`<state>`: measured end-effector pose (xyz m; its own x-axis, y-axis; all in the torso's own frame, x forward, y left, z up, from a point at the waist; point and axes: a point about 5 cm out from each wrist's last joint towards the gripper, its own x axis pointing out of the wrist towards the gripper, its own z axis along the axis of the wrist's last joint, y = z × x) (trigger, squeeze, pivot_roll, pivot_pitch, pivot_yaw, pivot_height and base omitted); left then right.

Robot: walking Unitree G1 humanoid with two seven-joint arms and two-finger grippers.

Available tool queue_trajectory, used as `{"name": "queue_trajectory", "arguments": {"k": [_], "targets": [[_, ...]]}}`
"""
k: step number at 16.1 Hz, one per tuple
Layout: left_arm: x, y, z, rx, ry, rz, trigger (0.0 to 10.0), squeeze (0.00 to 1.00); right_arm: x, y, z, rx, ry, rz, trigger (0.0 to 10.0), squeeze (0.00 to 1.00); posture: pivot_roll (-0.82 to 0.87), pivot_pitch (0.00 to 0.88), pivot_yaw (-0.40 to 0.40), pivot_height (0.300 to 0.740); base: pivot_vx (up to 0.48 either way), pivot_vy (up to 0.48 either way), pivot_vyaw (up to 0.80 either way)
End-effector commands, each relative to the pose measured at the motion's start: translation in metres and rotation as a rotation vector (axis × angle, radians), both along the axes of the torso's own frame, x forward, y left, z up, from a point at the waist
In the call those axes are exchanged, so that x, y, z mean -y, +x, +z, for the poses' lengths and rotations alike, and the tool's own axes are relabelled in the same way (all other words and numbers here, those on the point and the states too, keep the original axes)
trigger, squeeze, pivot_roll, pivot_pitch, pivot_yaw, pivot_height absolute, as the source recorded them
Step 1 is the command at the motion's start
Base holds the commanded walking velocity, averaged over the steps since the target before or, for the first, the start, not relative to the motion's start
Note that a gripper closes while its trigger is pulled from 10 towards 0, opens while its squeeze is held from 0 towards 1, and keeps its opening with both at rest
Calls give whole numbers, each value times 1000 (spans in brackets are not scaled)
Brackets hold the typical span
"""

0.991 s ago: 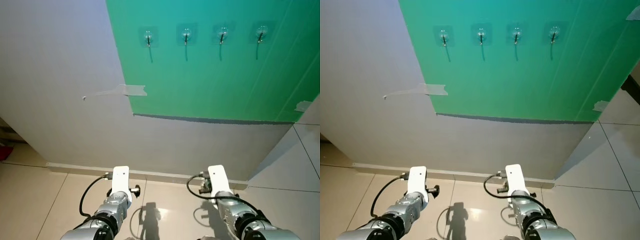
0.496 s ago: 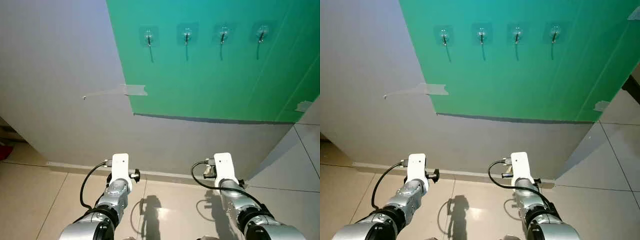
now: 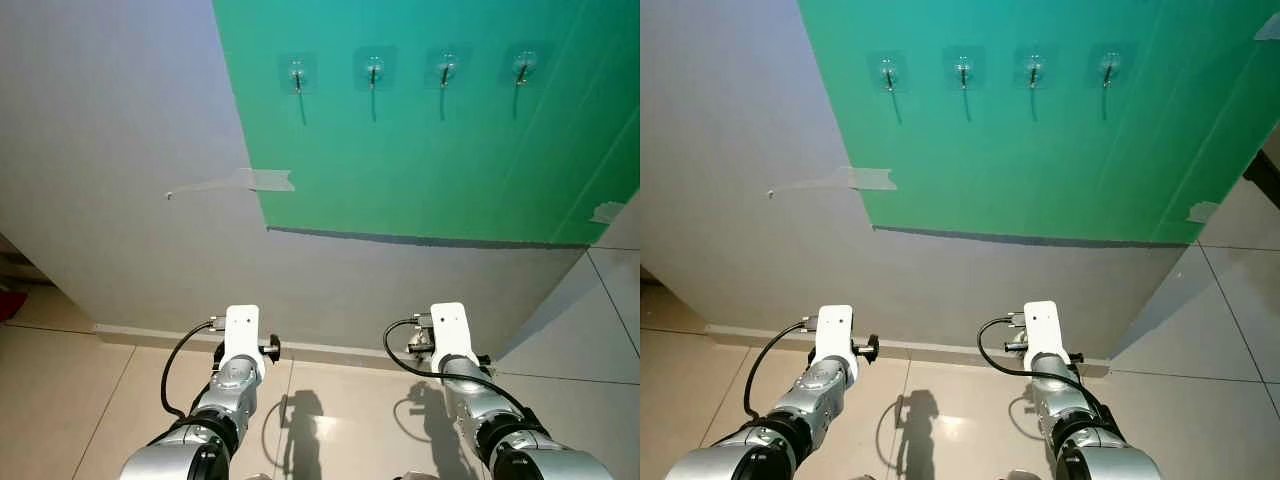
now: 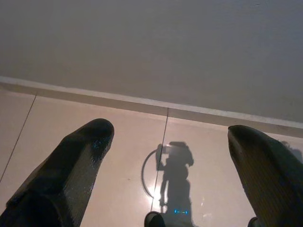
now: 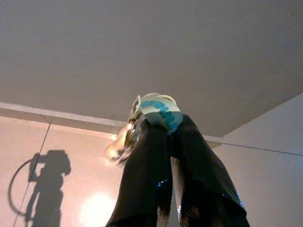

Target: Hang keys on a hook

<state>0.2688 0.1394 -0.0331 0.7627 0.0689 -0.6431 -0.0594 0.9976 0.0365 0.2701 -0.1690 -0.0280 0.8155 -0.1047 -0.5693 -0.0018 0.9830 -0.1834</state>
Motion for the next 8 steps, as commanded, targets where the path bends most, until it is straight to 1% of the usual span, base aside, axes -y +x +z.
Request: {"name": "queue_trajectory", "arguments": {"k": [1, 8], "targets": [[-1, 7, 6, 32, 22, -3, 10000, 0, -3, 6, 5, 30, 2, 0, 0, 0, -159, 0, 67, 740, 0, 0, 0], [-2, 6, 5, 29, 34, -6, 10000, 0, -4, 4, 3, 16, -6, 9, 0, 0, -157, 0, 65, 740, 0, 0, 0]]}}
